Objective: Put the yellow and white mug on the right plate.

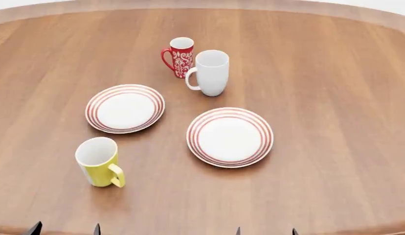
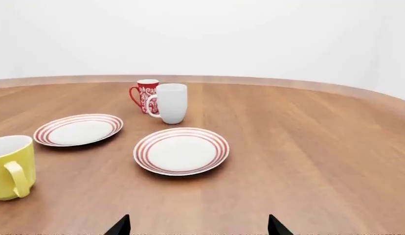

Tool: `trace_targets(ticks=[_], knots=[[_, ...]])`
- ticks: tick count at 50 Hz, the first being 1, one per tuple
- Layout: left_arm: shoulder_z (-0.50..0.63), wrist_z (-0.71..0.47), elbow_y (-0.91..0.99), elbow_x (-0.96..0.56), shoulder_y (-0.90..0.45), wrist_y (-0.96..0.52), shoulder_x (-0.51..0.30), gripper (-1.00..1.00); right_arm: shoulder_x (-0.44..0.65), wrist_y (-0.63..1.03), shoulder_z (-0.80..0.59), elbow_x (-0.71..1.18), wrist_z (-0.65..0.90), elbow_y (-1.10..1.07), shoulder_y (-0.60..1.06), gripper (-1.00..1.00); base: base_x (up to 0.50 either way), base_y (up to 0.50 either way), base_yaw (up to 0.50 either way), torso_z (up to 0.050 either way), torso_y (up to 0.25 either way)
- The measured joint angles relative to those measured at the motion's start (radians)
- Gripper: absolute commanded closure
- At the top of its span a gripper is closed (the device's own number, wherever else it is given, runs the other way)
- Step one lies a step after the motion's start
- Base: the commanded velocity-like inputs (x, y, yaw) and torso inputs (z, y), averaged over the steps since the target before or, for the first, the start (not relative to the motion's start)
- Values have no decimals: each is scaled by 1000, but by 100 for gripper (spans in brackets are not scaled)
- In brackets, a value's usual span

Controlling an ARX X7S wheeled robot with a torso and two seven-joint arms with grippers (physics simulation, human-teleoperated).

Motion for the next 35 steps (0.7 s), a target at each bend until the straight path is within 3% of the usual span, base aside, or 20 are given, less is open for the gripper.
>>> trace_targets(ticks=[9,20,35], knots=[[18,-23,7,-4,4,31,-15,-100,14,-15,-16,13,19,-3,-2,-100,0,0,0,0,0],[33,-130,72,117,54,383,-43,-100,17,-330,-13,103,9,-57,-42,-100,0,0,0,0,0],[53,-208,116,197,86,588,-69,-100,37,-506,-32,159,23,-79,-60,-100,0,481,0,0,0]])
